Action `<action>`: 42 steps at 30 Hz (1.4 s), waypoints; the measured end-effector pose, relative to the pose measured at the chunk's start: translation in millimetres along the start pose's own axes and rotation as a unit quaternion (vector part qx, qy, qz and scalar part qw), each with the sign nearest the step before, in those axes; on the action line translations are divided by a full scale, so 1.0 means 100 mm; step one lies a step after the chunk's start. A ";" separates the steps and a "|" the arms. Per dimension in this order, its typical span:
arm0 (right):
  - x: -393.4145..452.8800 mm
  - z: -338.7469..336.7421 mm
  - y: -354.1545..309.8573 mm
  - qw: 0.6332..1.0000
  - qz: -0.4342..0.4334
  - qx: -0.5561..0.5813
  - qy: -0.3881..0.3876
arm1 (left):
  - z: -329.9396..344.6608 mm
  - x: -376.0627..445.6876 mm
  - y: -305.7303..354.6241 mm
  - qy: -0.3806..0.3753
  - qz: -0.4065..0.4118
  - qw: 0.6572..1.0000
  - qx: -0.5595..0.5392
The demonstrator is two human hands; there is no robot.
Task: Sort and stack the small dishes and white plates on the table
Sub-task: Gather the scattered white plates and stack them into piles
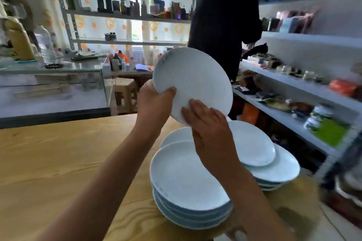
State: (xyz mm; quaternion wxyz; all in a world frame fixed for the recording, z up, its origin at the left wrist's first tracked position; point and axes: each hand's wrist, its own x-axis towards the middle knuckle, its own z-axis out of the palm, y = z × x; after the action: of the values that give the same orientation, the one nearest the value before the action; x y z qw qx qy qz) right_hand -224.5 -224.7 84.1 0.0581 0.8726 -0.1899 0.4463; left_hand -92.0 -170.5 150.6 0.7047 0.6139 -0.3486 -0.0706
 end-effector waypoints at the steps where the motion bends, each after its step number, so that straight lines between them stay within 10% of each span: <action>1: -0.05 -0.09 0.12 1.000 -0.002 -0.024 0.013 | 0.14 -0.03 -0.01 -0.031 -0.029 0.998 -0.038; 7: -0.46 -0.53 0.69 0.996 0.060 -0.063 -0.016 | 0.69 -0.23 -0.15 -0.235 -0.107 0.965 -0.047; 19: -1.13 -0.65 1.10 0.958 0.209 -0.095 -0.174 | 0.31 -0.44 -0.77 -0.360 0.192 0.858 0.313; 42: -1.28 -0.45 0.73 0.912 0.364 -0.066 -0.177 | -0.50 -0.72 -1.33 -0.248 -0.075 0.948 0.184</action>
State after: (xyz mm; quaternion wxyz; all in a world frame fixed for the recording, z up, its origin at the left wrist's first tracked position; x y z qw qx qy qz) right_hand -354.2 -243.5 3.0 -0.0858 0.8018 -0.5305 0.2614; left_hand -73.1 -123.1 -0.7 0.4637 0.7202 -0.4724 -0.2076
